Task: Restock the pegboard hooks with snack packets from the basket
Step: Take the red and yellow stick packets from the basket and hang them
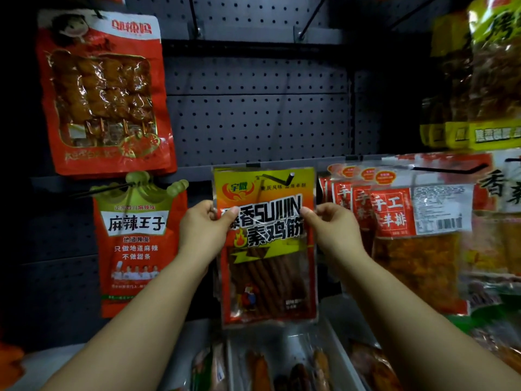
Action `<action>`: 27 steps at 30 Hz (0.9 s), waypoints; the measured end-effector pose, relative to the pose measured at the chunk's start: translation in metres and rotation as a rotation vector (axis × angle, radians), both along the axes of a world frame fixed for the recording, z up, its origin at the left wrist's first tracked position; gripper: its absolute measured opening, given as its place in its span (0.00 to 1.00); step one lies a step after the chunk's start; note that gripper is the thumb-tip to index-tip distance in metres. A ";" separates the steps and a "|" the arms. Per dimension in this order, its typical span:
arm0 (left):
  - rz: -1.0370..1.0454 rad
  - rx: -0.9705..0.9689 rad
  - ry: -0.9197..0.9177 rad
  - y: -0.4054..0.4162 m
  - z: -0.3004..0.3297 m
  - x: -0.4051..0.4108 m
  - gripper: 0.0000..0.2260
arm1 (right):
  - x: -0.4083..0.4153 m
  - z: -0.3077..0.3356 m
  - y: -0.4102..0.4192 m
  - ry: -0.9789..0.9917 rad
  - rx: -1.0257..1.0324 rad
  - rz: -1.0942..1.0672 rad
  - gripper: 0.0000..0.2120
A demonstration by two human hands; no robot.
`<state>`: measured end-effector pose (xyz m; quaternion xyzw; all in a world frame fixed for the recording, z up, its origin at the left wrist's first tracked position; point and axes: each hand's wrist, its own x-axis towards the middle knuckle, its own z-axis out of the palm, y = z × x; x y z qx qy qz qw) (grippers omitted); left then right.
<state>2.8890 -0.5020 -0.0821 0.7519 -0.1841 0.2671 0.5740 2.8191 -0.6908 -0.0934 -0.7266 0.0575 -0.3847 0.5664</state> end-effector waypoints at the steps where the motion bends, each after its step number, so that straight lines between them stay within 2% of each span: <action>1: 0.022 -0.003 0.016 -0.002 0.000 0.005 0.18 | 0.007 0.002 -0.002 0.021 -0.023 -0.024 0.12; 7: 0.158 -0.014 0.051 -0.015 0.003 0.023 0.13 | 0.040 0.006 -0.009 0.065 -0.113 -0.125 0.15; 10: 0.219 -0.023 0.052 -0.017 -0.004 0.028 0.14 | 0.048 -0.001 -0.008 0.030 -0.086 -0.058 0.13; 12: 0.206 -0.021 0.042 -0.017 -0.018 0.027 0.19 | 0.049 -0.014 -0.009 0.008 -0.045 -0.008 0.11; 15: 0.149 -0.005 0.062 -0.014 -0.047 0.022 0.31 | 0.047 -0.045 -0.013 0.062 -0.015 0.095 0.23; 17: 0.143 0.110 0.125 -0.010 -0.067 0.021 0.34 | 0.046 -0.069 -0.014 0.106 -0.017 0.191 0.26; 20: 0.106 0.237 0.195 -0.007 -0.090 0.020 0.29 | 0.047 -0.101 -0.011 0.150 -0.051 0.260 0.20; 23: 0.198 0.328 0.171 -0.007 -0.103 0.018 0.20 | 0.048 -0.119 -0.004 0.173 -0.075 0.218 0.16; 27: 0.197 0.247 0.170 -0.009 -0.106 0.015 0.12 | 0.051 -0.122 0.004 0.153 -0.138 0.112 0.12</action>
